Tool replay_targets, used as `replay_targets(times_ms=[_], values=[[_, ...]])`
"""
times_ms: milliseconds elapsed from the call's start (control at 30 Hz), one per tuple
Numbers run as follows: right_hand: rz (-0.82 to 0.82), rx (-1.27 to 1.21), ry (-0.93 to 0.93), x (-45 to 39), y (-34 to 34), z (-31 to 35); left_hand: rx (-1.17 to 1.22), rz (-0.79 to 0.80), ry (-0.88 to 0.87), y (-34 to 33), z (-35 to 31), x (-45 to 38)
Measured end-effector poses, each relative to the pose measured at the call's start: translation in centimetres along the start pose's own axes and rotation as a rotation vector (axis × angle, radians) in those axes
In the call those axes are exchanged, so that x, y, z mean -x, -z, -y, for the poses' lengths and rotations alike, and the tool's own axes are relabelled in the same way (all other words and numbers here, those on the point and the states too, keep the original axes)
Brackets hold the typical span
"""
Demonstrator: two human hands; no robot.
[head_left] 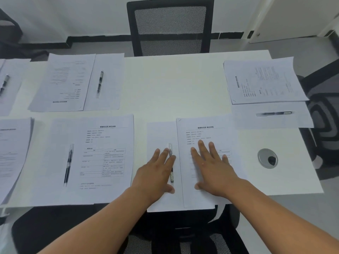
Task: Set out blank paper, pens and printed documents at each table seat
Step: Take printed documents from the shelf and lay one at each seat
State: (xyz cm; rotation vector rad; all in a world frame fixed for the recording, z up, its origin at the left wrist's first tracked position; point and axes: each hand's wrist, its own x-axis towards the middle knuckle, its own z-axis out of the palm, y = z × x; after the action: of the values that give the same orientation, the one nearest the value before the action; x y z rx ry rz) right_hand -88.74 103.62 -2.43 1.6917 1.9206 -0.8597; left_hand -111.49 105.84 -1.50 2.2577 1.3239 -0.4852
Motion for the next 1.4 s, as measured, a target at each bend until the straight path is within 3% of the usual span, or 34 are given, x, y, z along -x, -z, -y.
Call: replay_targets(times_ms=[1067,1400], values=[[-0.017,0.044,-0.009,0.4,-0.5,0.3,-0.046,-0.033,-0.009,-0.2,0.1,0.5],[-0.171,0.086,0.084,2.7,2.3,3.9,-0.123,-0.121,0.055,3.0,1.4,5.5]])
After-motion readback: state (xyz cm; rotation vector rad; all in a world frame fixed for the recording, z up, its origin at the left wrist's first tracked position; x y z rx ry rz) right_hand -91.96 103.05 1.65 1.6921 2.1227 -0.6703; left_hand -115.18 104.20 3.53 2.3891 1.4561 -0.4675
